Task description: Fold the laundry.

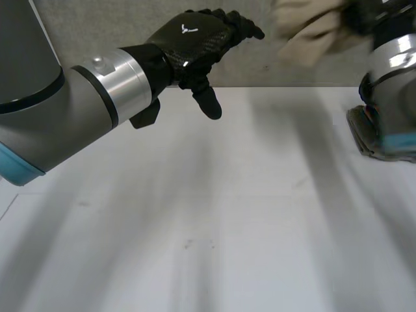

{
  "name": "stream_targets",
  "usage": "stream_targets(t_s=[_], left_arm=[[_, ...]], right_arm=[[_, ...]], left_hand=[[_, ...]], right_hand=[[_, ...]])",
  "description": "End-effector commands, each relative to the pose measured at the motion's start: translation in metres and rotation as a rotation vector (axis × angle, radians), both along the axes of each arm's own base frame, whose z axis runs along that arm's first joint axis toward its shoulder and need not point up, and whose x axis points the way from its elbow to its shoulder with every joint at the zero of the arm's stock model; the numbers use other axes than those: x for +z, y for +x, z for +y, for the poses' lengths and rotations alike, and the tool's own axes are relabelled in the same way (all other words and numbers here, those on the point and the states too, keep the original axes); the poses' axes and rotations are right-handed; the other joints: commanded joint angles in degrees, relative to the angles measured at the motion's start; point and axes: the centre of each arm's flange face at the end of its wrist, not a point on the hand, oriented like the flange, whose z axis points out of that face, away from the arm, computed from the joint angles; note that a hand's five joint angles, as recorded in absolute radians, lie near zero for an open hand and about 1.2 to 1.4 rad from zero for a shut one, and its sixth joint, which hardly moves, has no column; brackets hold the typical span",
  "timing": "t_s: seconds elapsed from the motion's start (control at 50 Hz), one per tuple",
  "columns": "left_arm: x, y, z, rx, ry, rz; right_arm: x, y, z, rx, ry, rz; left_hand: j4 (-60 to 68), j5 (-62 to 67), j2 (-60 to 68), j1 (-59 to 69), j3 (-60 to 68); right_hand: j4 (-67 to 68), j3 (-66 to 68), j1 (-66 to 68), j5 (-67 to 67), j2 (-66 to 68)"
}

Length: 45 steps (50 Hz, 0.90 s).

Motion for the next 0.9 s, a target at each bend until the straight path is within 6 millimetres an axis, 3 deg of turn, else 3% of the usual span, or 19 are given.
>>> stream_targets(t_s=[0.02,0.04,0.06,0.18,0.24,0.26,0.36,0.38,0.46,0.52,0.66,0.72,0.9], left_arm=[[-0.001,-0.002,0.003,-0.008,0.005,-0.001],[-0.002,-0.002,0.004,-0.01,0.006,-0.003],[-0.002,-0.003,0.004,-0.013,0.006,-0.003],[-0.005,-0.008,0.01,-0.033,0.012,-0.008],[-0.008,-0.01,0.012,-0.042,0.018,-0.014],[-0.008,-0.011,0.013,-0.043,0.018,-0.015],[-0.014,-0.013,0.016,-0.051,0.03,-0.026],[-0.015,-0.013,0.015,-0.049,0.032,-0.028],[-0.022,-0.015,0.014,-0.051,0.047,-0.038],[-0.023,-0.016,0.015,-0.054,0.052,-0.042],[-0.024,-0.016,0.015,-0.052,0.05,-0.044],[-0.022,-0.016,0.017,-0.056,0.047,-0.042],[-0.017,-0.02,0.028,-0.08,0.041,-0.033]], right_arm=[[0.027,-0.108,-0.053,-0.098,-0.061,-0.036],[0.024,-0.135,-0.067,-0.095,-0.051,-0.043],[0.017,-0.147,-0.075,-0.087,-0.035,-0.049],[-0.047,-0.202,-0.125,0.02,0.106,-0.061],[-0.077,-0.226,-0.137,0.025,0.16,-0.046],[-0.098,-0.238,-0.142,0.036,0.199,-0.037],[-0.148,-0.263,-0.147,0.078,0.305,-0.037],[-0.167,-0.267,-0.148,0.091,0.337,-0.04],[-0.198,-0.269,-0.153,0.107,0.372,-0.046],[-0.206,-0.271,-0.156,0.107,0.371,-0.046],[-0.196,-0.269,-0.161,0.102,0.308,-0.022],[-0.186,-0.27,-0.16,0.064,0.289,-0.044],[-0.122,-0.281,-0.125,-0.023,0.322,-0.102]], left_hand=[[2.21,1.33,2.2,2.44,1.75],[2.21,1.33,2.2,2.44,1.75],[2.21,1.33,2.2,2.44,1.75],[2.04,1.17,2.03,2.27,1.58],[2.04,1.17,2.03,2.27,1.58],[2.2,1.33,2.19,2.44,1.75],[2.21,1.33,2.2,2.44,1.75],[2.21,1.33,2.2,2.44,1.75],[2.37,1.5,2.36,2.61,1.91],[2.21,1.33,2.2,2.44,1.75],[2.54,1.67,2.53,2.78,2.08],[2.54,1.67,2.53,2.78,2.08],[2.37,1.5,2.36,2.61,1.92]], right_hand=[[11.17,13.68,18.53,15.3,13.76],[11.17,13.68,18.53,15.3,13.76],[11.17,13.68,18.53,15.3,13.76],[11.17,13.68,18.53,15.3,13.76],[11.17,13.68,18.53,15.3,13.76],[11.17,13.68,18.53,15.3,13.76],[11.17,13.68,18.53,15.3,13.76],[11.17,13.68,18.53,15.3,13.76],[11.17,13.68,18.53,15.3,13.76],[11.17,13.68,18.53,15.3,13.76],[11.17,13.68,18.53,15.3,13.76],[-58.83,-56.32,-51.47,-54.7,-56.24],[-58.83,-56.32,-51.47,-54.7,-56.24]])
